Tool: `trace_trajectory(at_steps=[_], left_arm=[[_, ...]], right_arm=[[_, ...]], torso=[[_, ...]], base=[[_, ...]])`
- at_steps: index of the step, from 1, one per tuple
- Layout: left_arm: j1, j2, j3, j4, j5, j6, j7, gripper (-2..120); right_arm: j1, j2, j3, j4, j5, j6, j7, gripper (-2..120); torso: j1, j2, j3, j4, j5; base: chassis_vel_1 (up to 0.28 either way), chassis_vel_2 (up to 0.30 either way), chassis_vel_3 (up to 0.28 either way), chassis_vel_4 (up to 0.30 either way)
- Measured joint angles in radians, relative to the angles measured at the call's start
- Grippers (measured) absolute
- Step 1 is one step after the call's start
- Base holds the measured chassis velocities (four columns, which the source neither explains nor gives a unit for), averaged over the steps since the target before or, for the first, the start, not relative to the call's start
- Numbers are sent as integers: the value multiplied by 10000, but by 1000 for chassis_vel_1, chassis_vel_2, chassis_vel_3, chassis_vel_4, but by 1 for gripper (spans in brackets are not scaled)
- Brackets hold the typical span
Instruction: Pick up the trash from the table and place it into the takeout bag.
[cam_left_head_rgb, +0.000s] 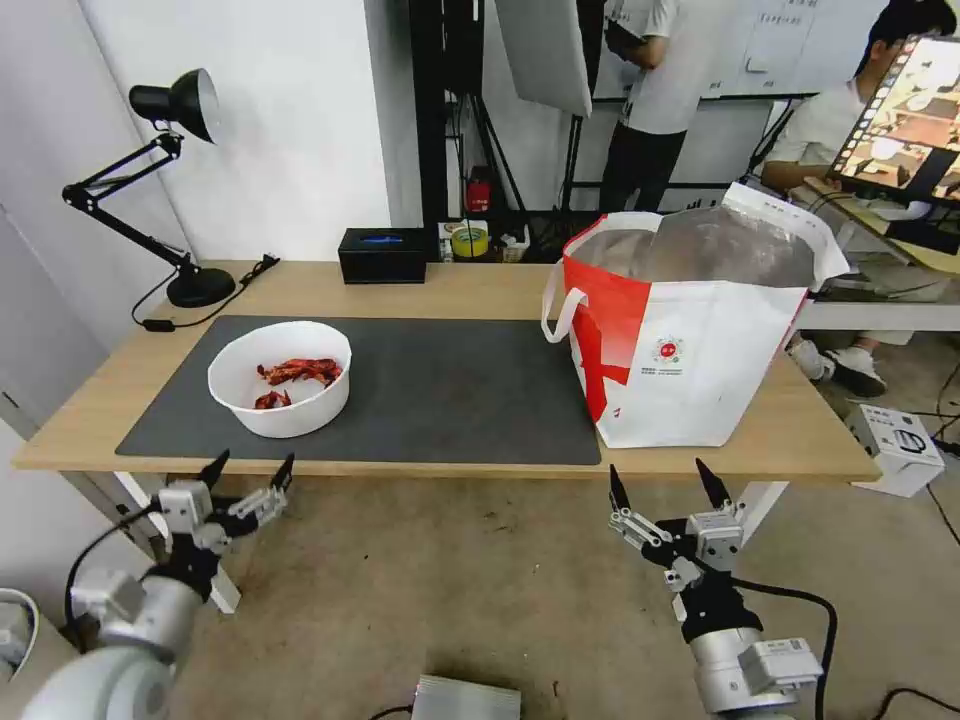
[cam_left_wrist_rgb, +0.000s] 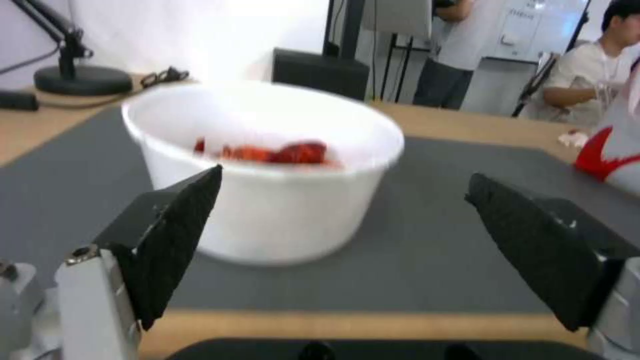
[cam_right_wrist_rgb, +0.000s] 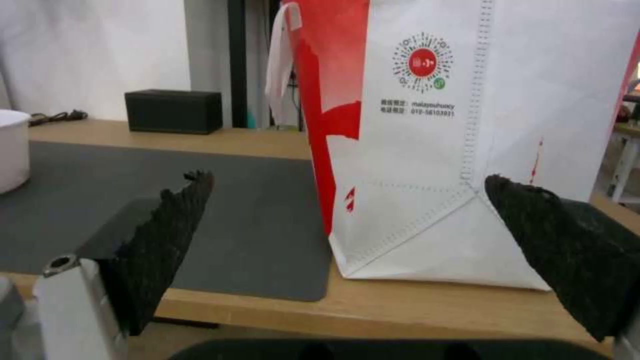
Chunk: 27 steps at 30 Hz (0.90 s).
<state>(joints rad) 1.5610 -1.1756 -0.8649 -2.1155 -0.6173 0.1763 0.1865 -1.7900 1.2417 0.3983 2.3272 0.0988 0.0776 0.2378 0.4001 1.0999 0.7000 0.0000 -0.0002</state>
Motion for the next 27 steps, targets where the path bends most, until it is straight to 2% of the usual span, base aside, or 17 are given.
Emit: trace_trajectory(at_steps=[1,2,5,6,9,11,13,15,17,18,21,26,27], left_arm=[[-141,380,-53,6,-294,91,-179,100],[-141,380,-53,6,-294,91,-179,100],[-499,1418,-162,216,-1046,267,-591,100],[-499,1418,-162,216,-1046,267,-591,100],[-879,2561,-55,622,-1921,550,-1156,100],[-1000,2785,52,746,-2090,594,-1270,100],[-1490,3410,437,1188,-2502,697,-1506,100],[-1721,3660,594,1348,-2717,761,-1628,100],[-2362,4262,1030,1696,-3414,1041,-1949,100],[-2362,4262,1030,1696,-3414,1041,-1949,100],[-3451,5001,1842,2412,-3943,1333,-2233,100],[-4399,5499,2601,3013,-4638,1625,-2646,100],[-4879,5723,2981,3298,-4944,1798,-2885,100]], right_arm=[[0,-1,0,0,0,0,1,100],[0,-1,0,0,0,0,1,100],[0,-1,2,0,2,0,3,100],[0,-1,2,0,2,0,3,100],[0,-1,2,1,5,-2,5,100],[0,-1,1,1,5,-2,5,100],[0,-1,1,2,7,-4,6,100],[1,0,2,3,7,-4,7,100],[0,-1,2,4,9,-6,7,100],[0,-1,2,4,9,-6,7,100],[0,-1,2,4,10,-7,10,100],[1,-1,2,5,11,-10,10,100],[1,-1,2,5,11,-10,11,100]], torso=[[0,0,0,1,-1],[0,0,0,1,-1],[0,0,0,0,-2],[0,0,0,0,-2],[0,0,0,2,1],[0,0,0,2,0],[0,0,1,2,-2],[0,0,0,0,-2],[0,0,0,1,1],[0,0,0,1,1],[0,0,0,0,0],[0,0,1,0,0],[0,0,1,0,0]], base=[[0,0,0,0],[0,0,0,0],[0,0,0,0],[0,0,0,0],[0,0,0,0],[0,0,0,0],[0,0,0,0],[0,0,0,0],[0,0,0,0],[0,0,0,0],[0,0,0,0],[0,0,0,0],[0,0,0,0]])
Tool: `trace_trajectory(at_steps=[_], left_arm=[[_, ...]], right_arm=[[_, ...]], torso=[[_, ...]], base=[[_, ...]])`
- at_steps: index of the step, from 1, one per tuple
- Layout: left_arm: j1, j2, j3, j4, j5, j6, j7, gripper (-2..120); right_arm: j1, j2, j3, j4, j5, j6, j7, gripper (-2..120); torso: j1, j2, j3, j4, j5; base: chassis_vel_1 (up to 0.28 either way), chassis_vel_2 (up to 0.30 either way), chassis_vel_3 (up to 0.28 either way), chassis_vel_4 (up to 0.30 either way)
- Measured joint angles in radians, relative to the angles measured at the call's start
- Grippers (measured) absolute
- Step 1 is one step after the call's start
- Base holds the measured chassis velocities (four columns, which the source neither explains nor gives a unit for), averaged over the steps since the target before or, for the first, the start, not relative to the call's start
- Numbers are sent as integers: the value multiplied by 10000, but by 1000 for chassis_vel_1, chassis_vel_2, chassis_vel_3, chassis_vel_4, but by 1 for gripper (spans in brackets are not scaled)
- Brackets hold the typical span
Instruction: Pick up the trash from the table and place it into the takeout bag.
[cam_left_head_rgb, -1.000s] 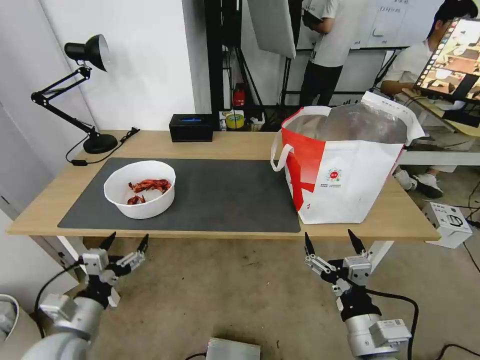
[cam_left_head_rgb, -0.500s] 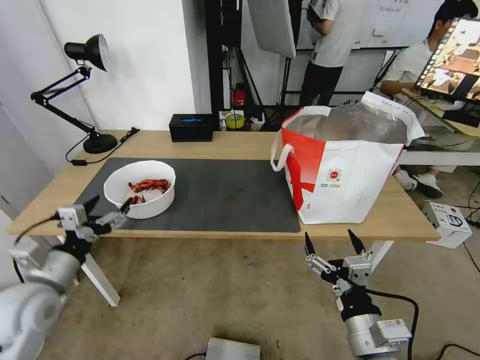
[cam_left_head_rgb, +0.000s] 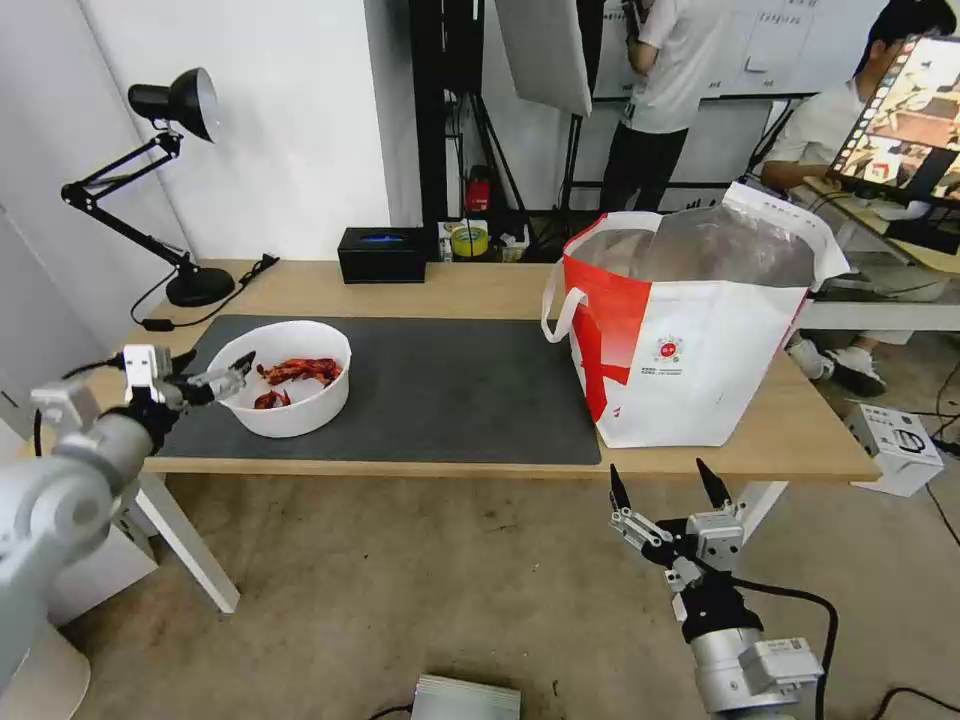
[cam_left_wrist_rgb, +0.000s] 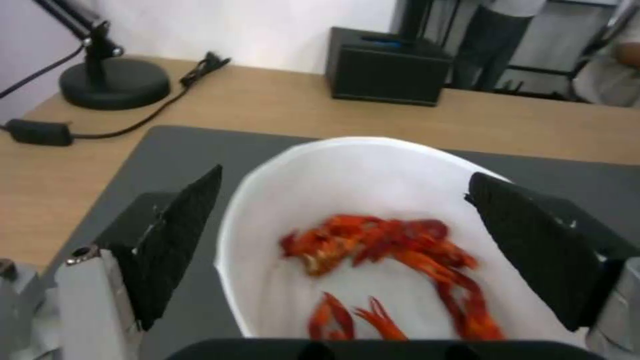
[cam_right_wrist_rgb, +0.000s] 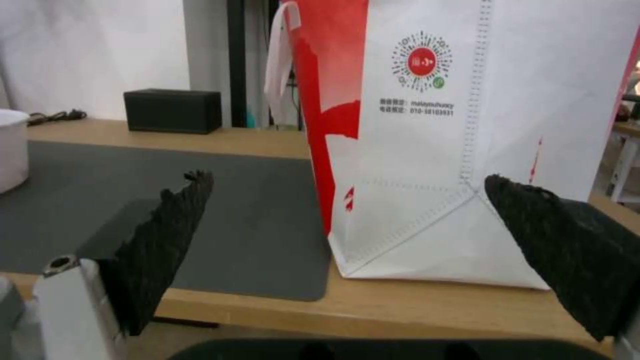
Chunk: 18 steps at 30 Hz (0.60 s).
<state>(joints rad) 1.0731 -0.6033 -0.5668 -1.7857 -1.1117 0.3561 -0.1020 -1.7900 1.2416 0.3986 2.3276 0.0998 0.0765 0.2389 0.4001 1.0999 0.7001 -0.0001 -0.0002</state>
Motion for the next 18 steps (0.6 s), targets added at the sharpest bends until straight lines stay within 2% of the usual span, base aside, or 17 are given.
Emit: trace_trajectory(at_steps=[2,3,6,7,9,10,13,18], left_arm=[[-782,371,692,483,-382,400,-311,100],[-782,371,692,483,-382,400,-311,100],[-1907,761,1783,1090,-1139,1204,-614,100],[-1907,761,1783,1090,-1139,1204,-614,100],[-2759,913,2625,1474,-1726,1744,-1010,100],[-2759,913,2625,1474,-1726,1744,-1010,100],[-3742,1109,3631,1956,-1919,2186,-1149,100],[-4305,1103,4252,2343,-1881,2313,-1088,100]], right_arm=[[0,0,0,0,0,-1,0,100],[0,0,0,0,0,-1,0,100],[0,0,0,0,0,-1,0,100],[0,0,0,0,0,-1,0,100],[0,0,1,-1,0,-1,1,100],[0,0,1,-1,0,-1,1,100],[0,0,0,0,0,-1,1,100],[0,0,0,0,1,-1,0,100]], torso=[[0,0,0,1,1],[0,0,0,1,1],[-1,0,0,2,2],[-1,0,0,2,2],[-1,0,0,0,0],[-1,0,0,0,0],[0,0,0,1,3],[0,0,0,1,1]], base=[[0,0,0,0],[0,0,0,0],[0,0,0,0],[0,0,0,0],[0,0,0,0],[0,0,0,0],[0,0,0,0],[0,0,0,0]])
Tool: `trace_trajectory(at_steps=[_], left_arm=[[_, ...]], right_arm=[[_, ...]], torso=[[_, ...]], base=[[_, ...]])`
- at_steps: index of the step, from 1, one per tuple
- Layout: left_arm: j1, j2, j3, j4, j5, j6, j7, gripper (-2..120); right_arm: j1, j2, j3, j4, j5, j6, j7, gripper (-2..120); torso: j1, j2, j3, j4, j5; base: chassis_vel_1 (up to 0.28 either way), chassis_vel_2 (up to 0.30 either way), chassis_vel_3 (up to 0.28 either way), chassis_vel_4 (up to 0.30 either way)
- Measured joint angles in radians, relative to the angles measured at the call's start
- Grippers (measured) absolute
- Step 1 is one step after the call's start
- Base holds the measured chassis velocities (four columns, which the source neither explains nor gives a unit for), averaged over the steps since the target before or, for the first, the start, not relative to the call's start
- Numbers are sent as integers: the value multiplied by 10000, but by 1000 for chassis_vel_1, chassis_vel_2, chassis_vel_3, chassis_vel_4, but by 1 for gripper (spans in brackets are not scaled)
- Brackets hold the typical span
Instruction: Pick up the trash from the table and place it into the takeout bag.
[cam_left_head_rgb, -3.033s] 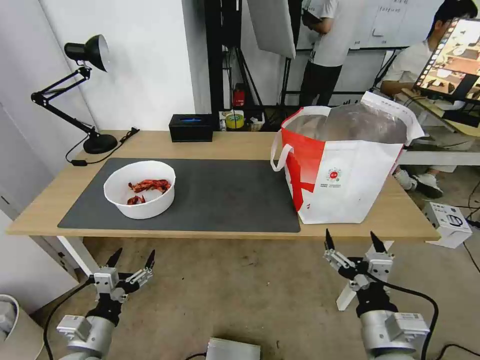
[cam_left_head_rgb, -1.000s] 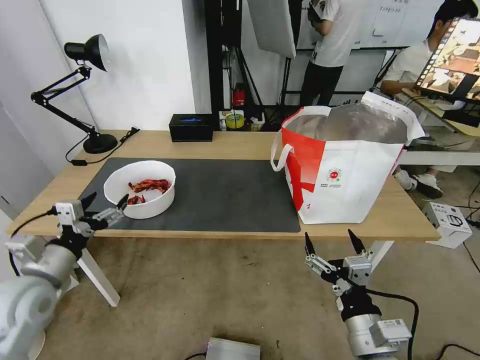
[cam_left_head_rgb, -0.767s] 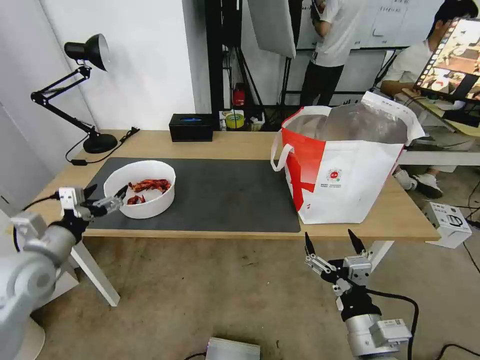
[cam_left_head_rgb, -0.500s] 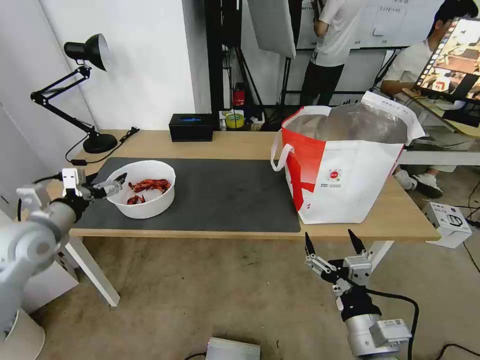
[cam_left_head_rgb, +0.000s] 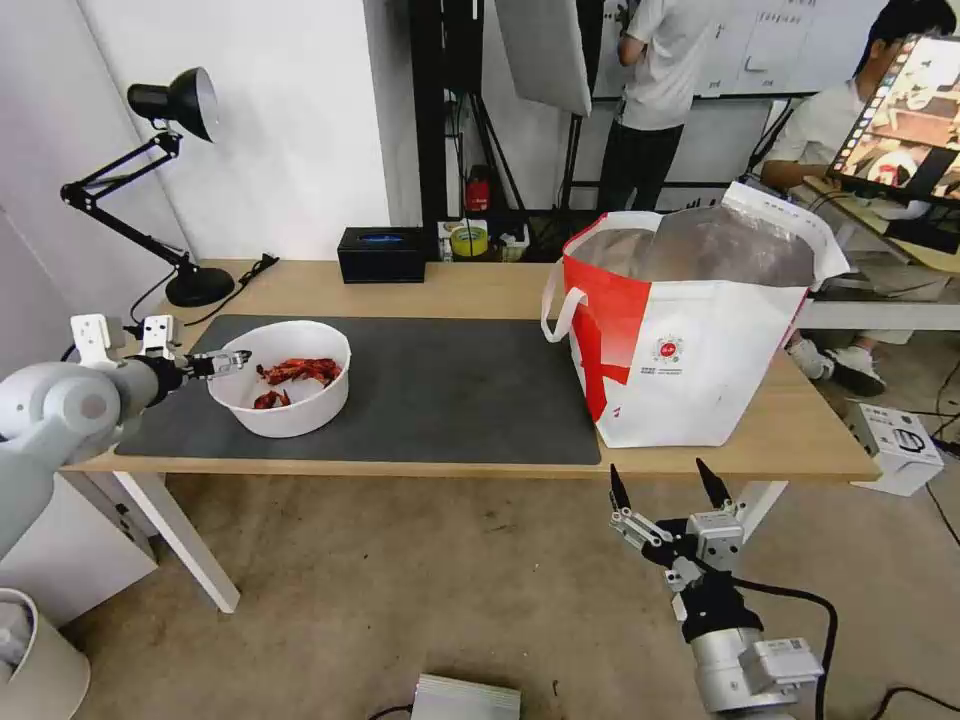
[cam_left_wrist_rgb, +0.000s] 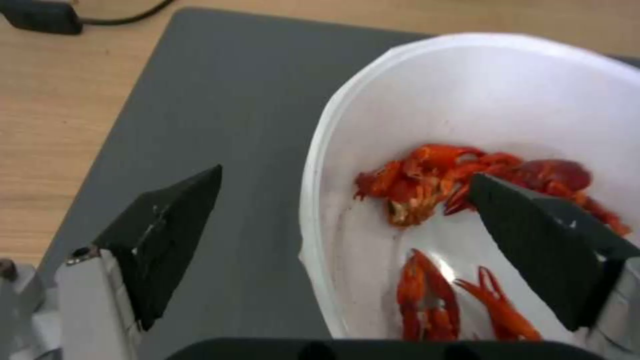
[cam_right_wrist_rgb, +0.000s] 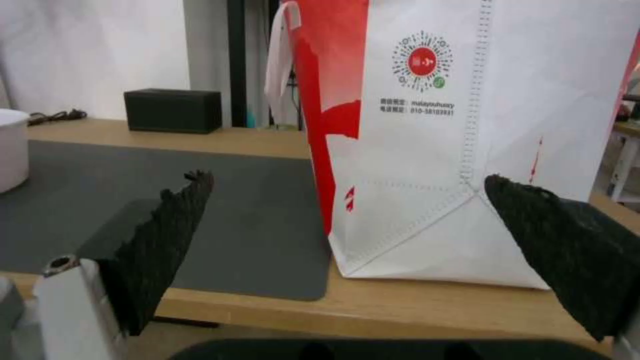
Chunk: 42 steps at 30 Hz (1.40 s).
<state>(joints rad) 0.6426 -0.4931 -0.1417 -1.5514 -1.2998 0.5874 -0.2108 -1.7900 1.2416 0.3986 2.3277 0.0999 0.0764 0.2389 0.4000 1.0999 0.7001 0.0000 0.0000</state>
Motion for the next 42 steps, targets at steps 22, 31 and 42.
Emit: trace_trajectory(at_steps=[22,31,42], left_arm=[[-285,-615,270,1060,502,-104,1018,93],[-112,-639,196,816,535,-121,1110,60],[60,-659,113,572,556,-139,1127,21]], right_arm=[[0,0,0,0,0,0,0,100],[0,0,0,0,0,0,0,100],[0,0,0,-1,0,0,0,100]], torso=[[0,2,-1,0,1],[0,2,-2,0,2],[0,2,-1,-1,0]], base=[[0,0,0,0],[0,0,0,0],[0,0,0,0]])
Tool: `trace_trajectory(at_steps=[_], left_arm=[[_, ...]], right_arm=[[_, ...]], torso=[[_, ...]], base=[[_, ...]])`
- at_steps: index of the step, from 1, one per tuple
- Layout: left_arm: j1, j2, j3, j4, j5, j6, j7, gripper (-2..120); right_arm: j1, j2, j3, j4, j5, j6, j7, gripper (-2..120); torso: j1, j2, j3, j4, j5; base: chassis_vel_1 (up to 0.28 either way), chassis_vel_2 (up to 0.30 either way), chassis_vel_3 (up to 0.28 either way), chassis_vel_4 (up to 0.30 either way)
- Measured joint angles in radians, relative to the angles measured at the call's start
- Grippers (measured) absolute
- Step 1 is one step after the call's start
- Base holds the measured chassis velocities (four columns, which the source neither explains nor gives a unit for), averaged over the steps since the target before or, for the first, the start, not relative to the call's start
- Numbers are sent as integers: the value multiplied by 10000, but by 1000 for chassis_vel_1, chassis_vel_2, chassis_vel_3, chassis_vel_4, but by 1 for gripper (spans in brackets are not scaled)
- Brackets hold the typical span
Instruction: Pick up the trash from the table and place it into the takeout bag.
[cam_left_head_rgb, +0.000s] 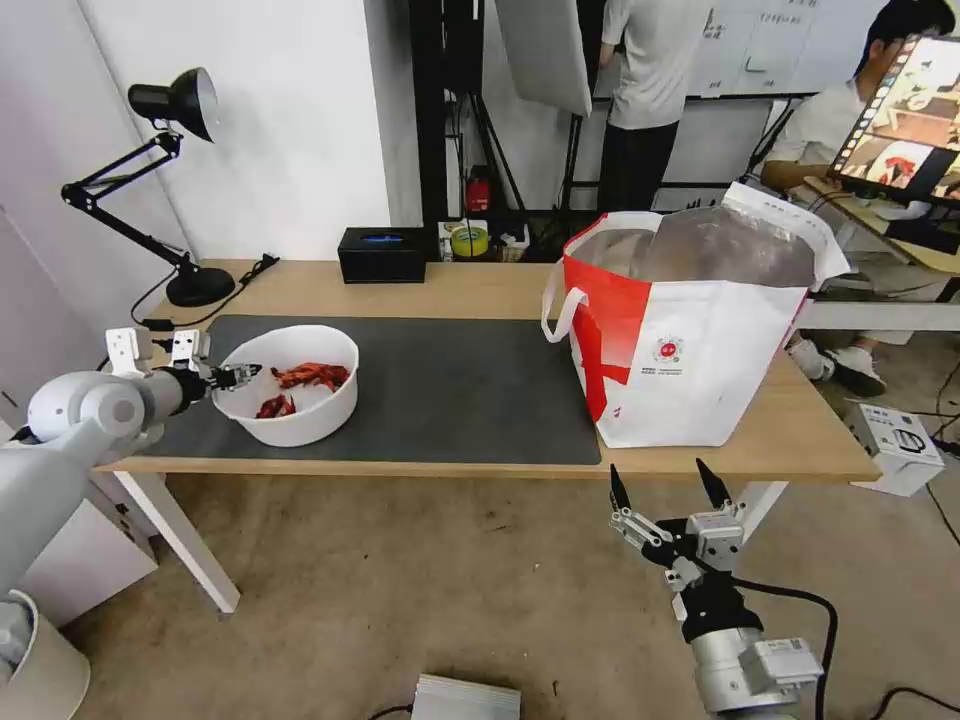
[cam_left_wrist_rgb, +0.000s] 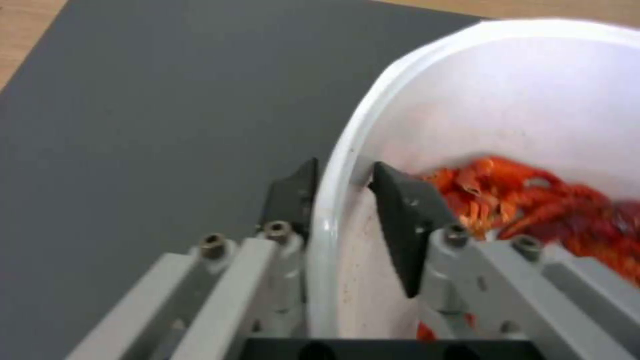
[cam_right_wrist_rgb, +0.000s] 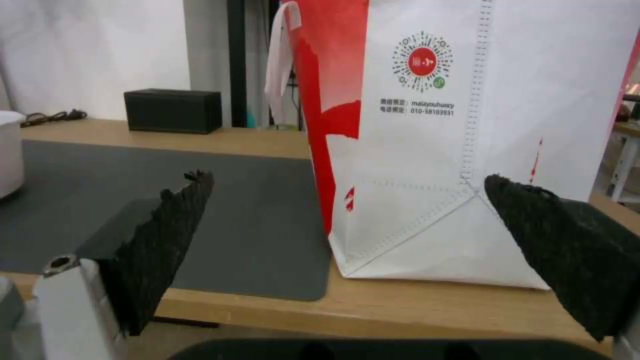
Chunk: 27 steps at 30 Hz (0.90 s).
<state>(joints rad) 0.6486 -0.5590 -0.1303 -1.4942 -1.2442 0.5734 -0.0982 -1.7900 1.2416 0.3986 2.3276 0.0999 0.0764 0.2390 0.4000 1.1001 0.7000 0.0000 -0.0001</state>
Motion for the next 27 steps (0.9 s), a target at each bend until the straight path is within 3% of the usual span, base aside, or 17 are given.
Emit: trace_trajectory(at_steps=[2,6,16,27], left_arm=[[75,6,-52,-77,0,-2,10,10],[249,41,-185,-224,-100,-32,52,0],[599,100,-465,-593,-510,-29,132,0],[1162,540,-999,-2239,-2880,21,-872,0]], right_arm=[[0,0,0,1,0,0,0,100],[1,0,0,0,0,0,-1,100],[0,0,0,1,0,0,0,100],[0,0,0,0,0,0,0,100]], torso=[[0,0,0,0,1],[0,-1,0,-1,0],[0,-1,0,0,-1],[0,0,0,-1,1]], base=[[0,0,0,0],[0,0,0,0],[0,0,0,0],[0,0,0,0]])
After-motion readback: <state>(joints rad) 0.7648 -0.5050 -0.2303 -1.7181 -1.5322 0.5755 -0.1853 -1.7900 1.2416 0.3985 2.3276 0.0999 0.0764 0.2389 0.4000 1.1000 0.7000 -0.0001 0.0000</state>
